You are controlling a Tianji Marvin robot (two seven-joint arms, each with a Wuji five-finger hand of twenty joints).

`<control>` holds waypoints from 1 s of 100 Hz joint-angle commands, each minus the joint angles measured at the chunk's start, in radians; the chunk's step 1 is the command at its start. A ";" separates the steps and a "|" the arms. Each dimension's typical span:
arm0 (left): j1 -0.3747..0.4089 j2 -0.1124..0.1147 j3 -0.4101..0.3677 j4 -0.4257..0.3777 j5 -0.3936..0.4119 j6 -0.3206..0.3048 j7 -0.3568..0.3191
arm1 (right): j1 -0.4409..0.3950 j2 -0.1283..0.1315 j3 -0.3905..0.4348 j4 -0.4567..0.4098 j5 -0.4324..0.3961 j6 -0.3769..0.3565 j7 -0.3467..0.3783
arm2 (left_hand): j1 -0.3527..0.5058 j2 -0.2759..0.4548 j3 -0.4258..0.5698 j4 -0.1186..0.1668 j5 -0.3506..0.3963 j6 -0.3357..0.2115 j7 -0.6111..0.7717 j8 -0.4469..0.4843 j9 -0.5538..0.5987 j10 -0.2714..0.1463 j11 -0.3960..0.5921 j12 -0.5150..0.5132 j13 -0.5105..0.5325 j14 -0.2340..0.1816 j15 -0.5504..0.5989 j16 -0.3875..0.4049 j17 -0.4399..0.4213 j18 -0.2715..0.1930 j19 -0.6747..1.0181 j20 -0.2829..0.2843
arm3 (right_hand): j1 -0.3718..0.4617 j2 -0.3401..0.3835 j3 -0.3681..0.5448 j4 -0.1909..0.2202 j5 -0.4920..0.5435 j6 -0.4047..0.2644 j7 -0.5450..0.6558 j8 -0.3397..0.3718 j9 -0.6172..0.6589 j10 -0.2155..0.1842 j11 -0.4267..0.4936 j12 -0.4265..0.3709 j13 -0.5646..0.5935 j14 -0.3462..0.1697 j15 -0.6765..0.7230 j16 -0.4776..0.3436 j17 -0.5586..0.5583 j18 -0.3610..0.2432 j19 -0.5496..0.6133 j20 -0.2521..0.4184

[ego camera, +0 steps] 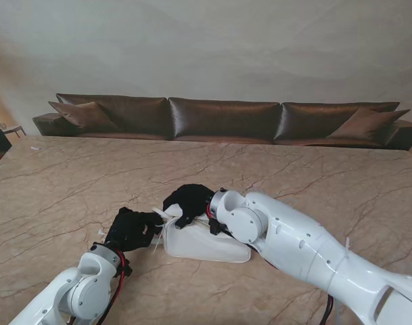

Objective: Pack the cosmetics bag

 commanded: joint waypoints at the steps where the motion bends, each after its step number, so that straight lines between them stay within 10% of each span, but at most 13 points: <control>1: 0.006 -0.002 -0.001 0.000 0.009 -0.006 -0.003 | -0.023 0.006 0.007 0.004 0.015 -0.010 0.002 | -0.017 0.018 -0.057 -0.066 0.012 0.083 0.091 0.001 -0.008 -0.030 -0.018 0.002 -0.023 -0.002 -0.007 -0.005 -0.024 0.004 -0.006 0.002 | 0.387 0.257 0.185 0.160 0.261 -0.276 0.388 0.200 0.136 -0.202 0.176 0.062 0.083 -0.004 0.136 0.056 0.034 0.012 0.085 0.029; 36: 0.017 0.006 -0.037 -0.028 0.052 -0.012 -0.017 | -0.119 0.012 0.185 -0.002 0.099 -0.110 -0.056 | -0.014 0.024 -0.067 -0.065 0.006 0.079 0.090 0.006 -0.015 -0.031 -0.020 0.012 -0.034 -0.006 -0.015 -0.006 -0.033 -0.002 -0.016 -0.002 | 0.428 0.338 0.170 0.241 0.311 -0.273 0.411 0.276 0.166 -0.158 0.239 0.144 0.111 0.018 0.255 0.145 0.082 0.056 0.140 0.082; 100: 0.089 0.012 -0.124 -0.087 0.130 -0.024 0.000 | -0.231 0.018 0.349 -0.082 0.120 -0.022 -0.112 | -0.030 0.010 -0.036 -0.032 0.033 0.063 0.079 0.062 -0.085 -0.013 -0.049 0.069 -0.119 -0.005 -0.045 0.014 -0.093 -0.025 -0.052 -0.013 | 0.430 0.330 0.177 0.235 0.320 -0.263 0.415 0.287 0.172 -0.146 0.244 0.160 0.106 0.036 0.267 0.180 0.066 0.083 0.125 0.127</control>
